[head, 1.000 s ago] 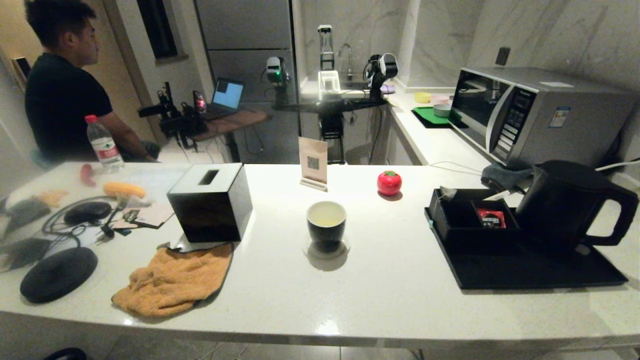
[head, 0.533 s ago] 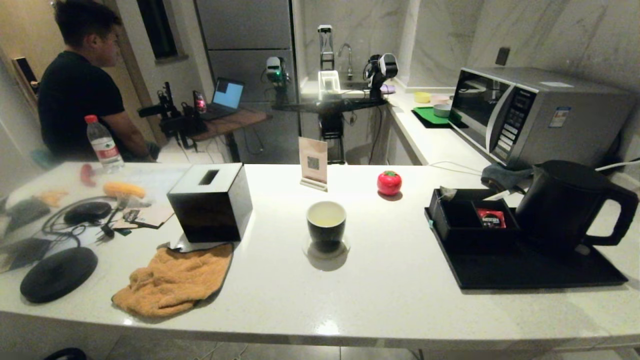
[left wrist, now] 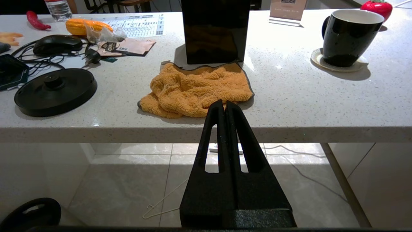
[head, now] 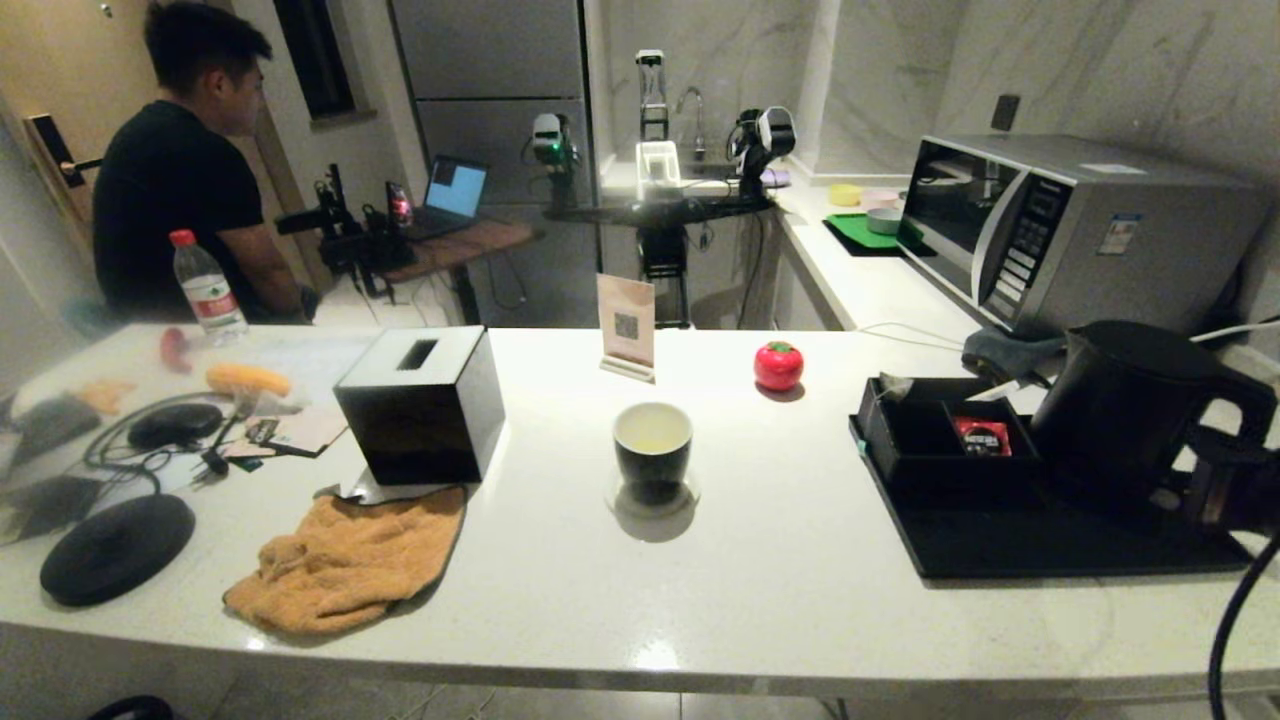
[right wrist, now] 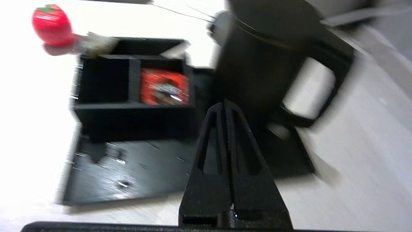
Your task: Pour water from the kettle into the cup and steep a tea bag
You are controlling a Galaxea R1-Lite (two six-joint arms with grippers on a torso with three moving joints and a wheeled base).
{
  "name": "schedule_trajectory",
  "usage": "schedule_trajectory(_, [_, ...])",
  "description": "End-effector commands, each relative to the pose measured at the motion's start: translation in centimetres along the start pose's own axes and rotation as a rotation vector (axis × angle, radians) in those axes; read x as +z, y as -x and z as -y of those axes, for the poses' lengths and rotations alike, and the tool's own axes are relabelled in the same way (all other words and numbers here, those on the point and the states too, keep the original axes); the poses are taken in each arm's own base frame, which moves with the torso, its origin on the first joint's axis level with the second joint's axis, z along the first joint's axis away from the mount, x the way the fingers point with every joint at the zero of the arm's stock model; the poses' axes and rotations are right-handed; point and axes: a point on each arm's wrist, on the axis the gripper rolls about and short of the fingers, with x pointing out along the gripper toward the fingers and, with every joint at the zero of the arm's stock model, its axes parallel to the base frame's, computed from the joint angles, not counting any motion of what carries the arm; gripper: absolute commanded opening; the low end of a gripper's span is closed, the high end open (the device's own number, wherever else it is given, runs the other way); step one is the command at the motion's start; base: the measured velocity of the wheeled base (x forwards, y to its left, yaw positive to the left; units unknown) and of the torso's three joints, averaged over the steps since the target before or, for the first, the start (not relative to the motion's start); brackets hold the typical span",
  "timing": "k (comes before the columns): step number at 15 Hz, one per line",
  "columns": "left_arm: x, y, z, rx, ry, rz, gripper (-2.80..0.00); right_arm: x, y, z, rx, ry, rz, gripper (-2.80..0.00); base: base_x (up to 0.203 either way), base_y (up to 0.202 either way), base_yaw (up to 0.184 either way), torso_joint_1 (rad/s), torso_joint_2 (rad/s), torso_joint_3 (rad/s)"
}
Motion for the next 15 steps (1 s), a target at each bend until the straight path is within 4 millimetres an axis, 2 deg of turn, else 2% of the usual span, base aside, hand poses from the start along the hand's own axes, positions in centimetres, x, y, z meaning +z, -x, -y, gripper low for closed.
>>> schedule_trajectory(1, [0.0, 0.0, 0.0, 0.000, 0.000, 0.000, -2.80, 1.0, -2.0, -1.8, 0.072, 0.010, 0.011, -2.80, 0.000, 0.000, 0.000, 0.000, 0.00, 0.000])
schedule_trajectory(5, [0.0, 0.0, 0.0, 0.000, 0.000, 0.000, -2.80, 3.5, -4.3, -3.5, 0.130, 0.017, 0.024, -2.80, 0.000, 0.000, 0.000, 0.000, 0.00, 0.000])
schedule_trajectory(12, [0.0, 0.0, 0.0, 0.000, 0.000, 0.000, -2.80, 7.2, -8.6, -5.1, 0.161, 0.054, -0.172, -2.80, 0.000, 0.000, 0.000, 0.000, 0.00, 0.000])
schedule_trajectory(15, [0.0, 0.0, 0.0, 0.000, 0.000, 0.000, -2.80, 8.2, -10.5, -6.8, 0.159, 0.051, -0.261, -2.80, 0.000, 0.000, 0.000, 0.000, 0.00, 0.000])
